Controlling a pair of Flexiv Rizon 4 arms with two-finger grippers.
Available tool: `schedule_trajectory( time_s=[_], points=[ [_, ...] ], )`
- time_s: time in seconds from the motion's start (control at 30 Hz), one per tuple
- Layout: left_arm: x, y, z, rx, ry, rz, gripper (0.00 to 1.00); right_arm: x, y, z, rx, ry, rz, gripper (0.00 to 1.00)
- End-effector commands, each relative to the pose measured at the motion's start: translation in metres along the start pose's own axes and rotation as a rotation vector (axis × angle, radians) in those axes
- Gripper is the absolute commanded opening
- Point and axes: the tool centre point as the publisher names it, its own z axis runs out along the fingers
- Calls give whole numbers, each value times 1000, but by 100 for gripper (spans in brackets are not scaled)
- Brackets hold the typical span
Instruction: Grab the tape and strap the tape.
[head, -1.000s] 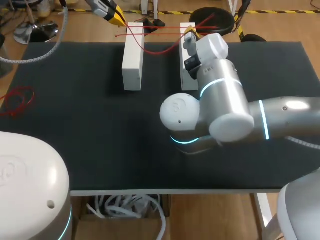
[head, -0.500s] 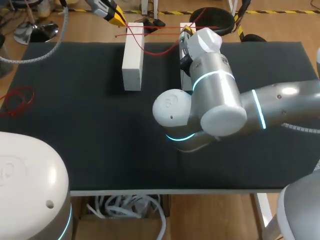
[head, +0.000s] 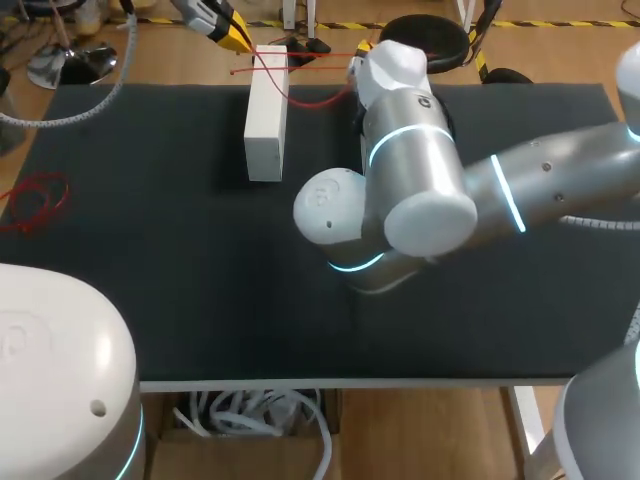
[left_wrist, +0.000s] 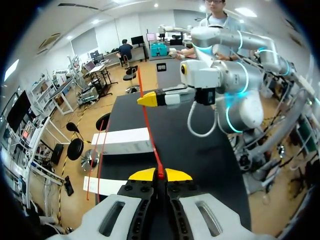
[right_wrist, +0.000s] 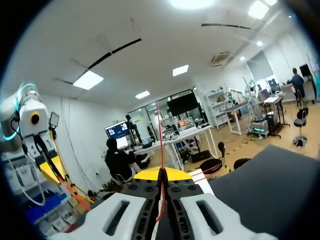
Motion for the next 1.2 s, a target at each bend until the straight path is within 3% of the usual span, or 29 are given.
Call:
schedule_trajectory(
  time_s=[0.03, 0.63, 1.03, 1.2],
  points=[
    [-1, -1, -1, -4, 5, -1, 0, 3, 6, 2, 11, 11, -68, 0],
    [-1, -1, -1, -4, 5, -1, 0, 25, 8, 6, -13, 72, -392, 0],
    [-1, -1, -1, -4, 5, -1, 0, 42, 11, -2, -64, 19, -612, 0],
    [-1, -1, -1, -4, 5, -1, 0, 46, 13, -7, -76, -5, -629, 0]
  ],
)
